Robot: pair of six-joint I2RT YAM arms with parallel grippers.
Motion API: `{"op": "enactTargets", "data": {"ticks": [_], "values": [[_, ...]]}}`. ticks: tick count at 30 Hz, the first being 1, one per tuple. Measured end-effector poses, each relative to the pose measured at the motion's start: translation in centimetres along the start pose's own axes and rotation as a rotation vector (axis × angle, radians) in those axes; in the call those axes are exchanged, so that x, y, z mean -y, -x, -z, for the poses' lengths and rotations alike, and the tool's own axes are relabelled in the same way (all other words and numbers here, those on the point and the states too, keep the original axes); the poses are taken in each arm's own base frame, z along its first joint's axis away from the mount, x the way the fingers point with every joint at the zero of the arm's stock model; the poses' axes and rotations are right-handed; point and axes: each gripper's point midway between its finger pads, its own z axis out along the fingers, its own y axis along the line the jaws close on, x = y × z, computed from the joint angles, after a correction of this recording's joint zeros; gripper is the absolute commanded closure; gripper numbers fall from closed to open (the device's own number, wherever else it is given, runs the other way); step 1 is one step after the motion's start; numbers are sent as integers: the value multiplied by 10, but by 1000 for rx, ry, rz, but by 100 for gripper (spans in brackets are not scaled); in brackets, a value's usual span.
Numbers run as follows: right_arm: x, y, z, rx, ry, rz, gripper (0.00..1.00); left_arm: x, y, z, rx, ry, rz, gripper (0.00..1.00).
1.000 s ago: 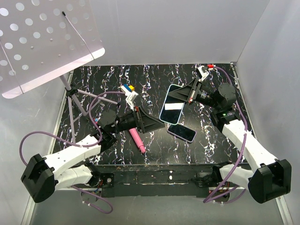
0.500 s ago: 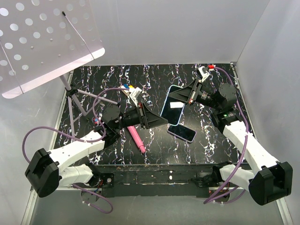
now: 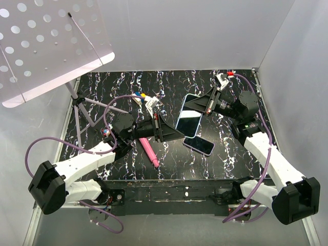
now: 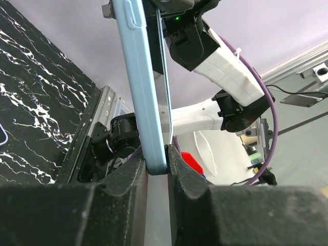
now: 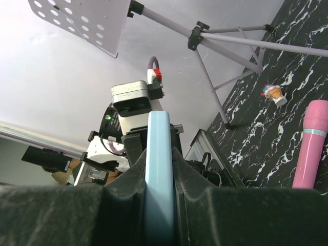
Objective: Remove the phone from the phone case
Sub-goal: Remove the phone case from the phone.
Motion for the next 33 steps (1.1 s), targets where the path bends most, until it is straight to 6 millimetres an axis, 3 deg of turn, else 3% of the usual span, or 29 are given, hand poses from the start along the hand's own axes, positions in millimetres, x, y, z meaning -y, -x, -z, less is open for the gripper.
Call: {"op": "enactTargets", "data": {"ticks": [3,16,23,33], "values": [[-5,-1,1,-10,16,16,99,2,-2,-1,-27,-11,-10,100],[-31,-13,5,-123,84,-46,99,27,-14,-2,-210,-192,-386,100],[-41,-11,9,-129,129,-1,99,24,-16,-10,-267,-272,-369,100],[-54,-4,9,-87,209,107,99,15,-11,-16,-274,-172,-253,100]]}}
